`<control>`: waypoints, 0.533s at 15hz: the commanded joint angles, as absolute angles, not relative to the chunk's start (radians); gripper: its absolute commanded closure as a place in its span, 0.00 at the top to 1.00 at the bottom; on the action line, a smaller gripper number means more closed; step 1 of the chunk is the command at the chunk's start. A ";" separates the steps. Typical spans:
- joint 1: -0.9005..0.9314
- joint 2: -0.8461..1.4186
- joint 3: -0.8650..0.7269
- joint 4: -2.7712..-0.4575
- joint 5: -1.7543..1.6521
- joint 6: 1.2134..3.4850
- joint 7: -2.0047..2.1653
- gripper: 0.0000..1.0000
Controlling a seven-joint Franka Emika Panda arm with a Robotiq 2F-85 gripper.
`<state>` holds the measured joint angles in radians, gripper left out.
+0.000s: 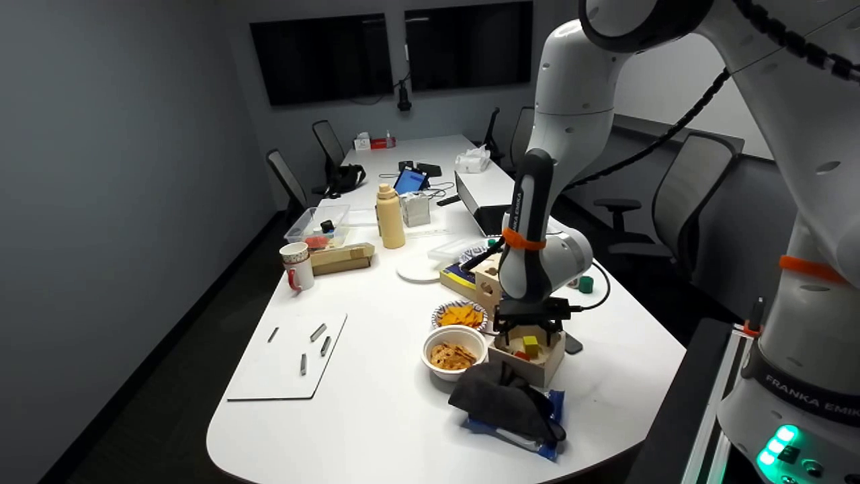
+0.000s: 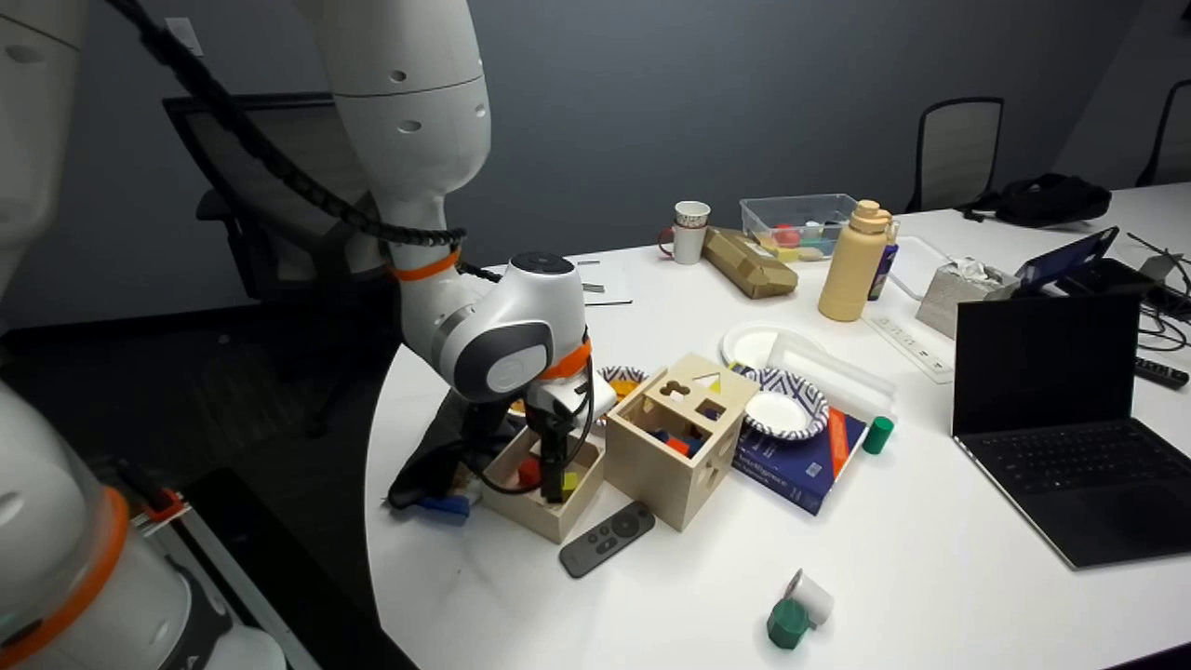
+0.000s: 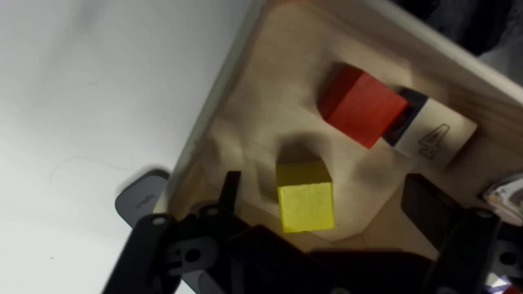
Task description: Pick up the yellow block from the box and put it in the wooden object
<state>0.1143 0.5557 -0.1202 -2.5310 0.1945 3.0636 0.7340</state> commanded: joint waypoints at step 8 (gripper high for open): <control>0.165 0.612 -0.141 -2.491 0.262 3.124 0.698 0.27</control>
